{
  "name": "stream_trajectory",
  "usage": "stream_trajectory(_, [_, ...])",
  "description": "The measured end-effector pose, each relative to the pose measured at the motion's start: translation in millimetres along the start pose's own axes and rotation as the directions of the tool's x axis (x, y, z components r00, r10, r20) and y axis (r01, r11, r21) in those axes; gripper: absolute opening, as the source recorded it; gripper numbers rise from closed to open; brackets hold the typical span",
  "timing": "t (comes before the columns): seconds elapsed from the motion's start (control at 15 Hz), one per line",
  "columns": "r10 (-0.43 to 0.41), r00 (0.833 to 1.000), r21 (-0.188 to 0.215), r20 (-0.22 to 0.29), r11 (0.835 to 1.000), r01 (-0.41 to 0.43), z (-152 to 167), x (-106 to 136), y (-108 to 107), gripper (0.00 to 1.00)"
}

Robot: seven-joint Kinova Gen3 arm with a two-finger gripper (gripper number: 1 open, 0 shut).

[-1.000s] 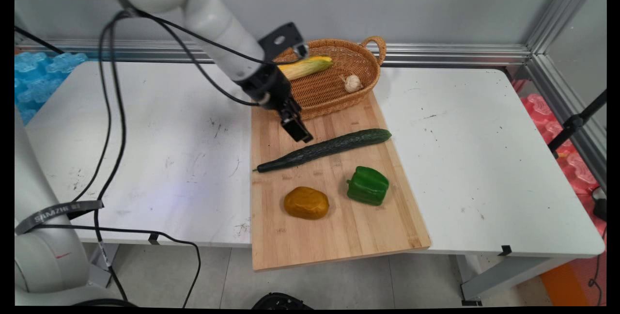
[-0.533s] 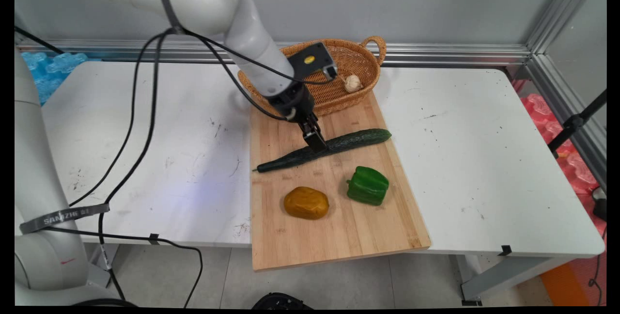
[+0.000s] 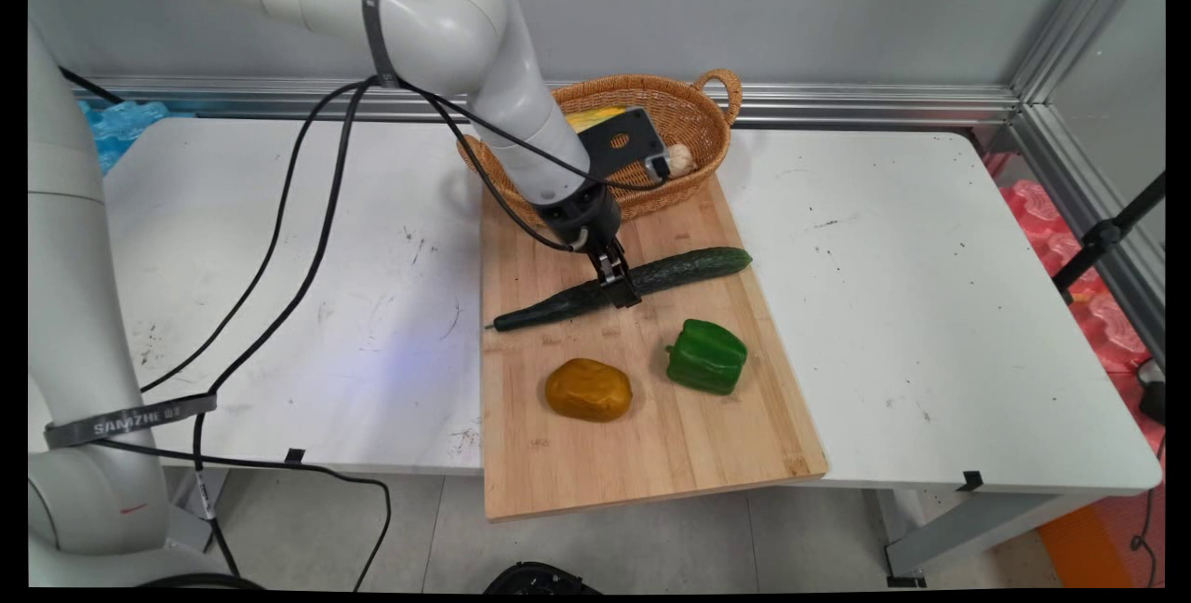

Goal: Pick up the cucumber from the cutting board, then place the picked object in the vegetable basket

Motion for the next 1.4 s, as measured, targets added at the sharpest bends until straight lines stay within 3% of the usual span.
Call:
stream_trajectory(0.67, [0.031,0.999,0.006,-0.015,1.0,-0.031,-14,10,-4,0.0])
stream_trajectory(1.4, [0.044,0.993,0.019,-0.109,0.999,-0.042,-100,25,-29,0.0])
